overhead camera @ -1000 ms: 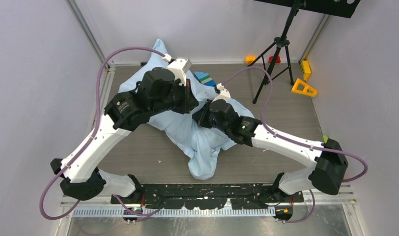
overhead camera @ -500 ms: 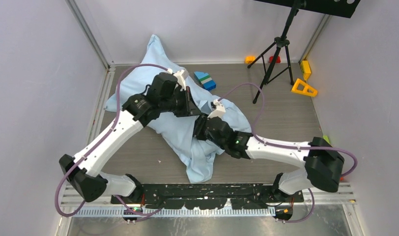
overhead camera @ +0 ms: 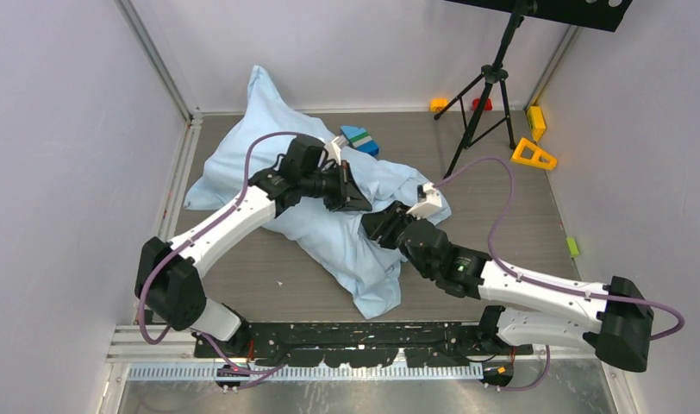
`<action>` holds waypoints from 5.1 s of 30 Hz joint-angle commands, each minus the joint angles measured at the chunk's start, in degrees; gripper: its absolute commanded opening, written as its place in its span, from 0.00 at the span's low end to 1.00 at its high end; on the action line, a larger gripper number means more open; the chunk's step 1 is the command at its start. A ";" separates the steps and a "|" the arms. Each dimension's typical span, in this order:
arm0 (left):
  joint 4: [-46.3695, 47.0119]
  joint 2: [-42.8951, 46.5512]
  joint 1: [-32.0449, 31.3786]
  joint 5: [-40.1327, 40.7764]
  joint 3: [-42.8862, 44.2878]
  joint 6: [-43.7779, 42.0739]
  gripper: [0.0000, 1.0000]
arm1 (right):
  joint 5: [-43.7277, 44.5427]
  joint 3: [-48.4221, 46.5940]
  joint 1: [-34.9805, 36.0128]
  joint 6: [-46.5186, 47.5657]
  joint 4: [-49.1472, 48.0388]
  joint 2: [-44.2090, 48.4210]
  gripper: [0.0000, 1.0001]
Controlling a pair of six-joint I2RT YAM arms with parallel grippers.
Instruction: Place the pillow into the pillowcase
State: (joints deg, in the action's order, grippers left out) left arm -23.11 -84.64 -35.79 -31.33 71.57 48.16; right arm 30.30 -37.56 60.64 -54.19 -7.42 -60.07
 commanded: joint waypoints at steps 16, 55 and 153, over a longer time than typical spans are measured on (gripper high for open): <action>-14.62 -6.08 0.84 6.30 -7.15 -17.32 0.00 | -8.71 -31.34 -13.99 18.53 34.22 -6.67 0.62; -35.35 31.18 -19.60 30.55 -15.66 -0.35 0.71 | -37.44 -27.97 -35.35 22.35 27.49 -16.00 0.78; -54.31 49.52 -4.55 36.88 -7.60 1.10 0.00 | -10.83 -63.45 -55.69 29.33 53.82 -45.21 0.00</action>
State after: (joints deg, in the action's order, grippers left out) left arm -59.72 -37.71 -40.71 5.15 62.65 53.32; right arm 2.22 -99.26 8.84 -27.20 48.01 -102.69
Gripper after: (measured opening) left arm 0.015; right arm 0.034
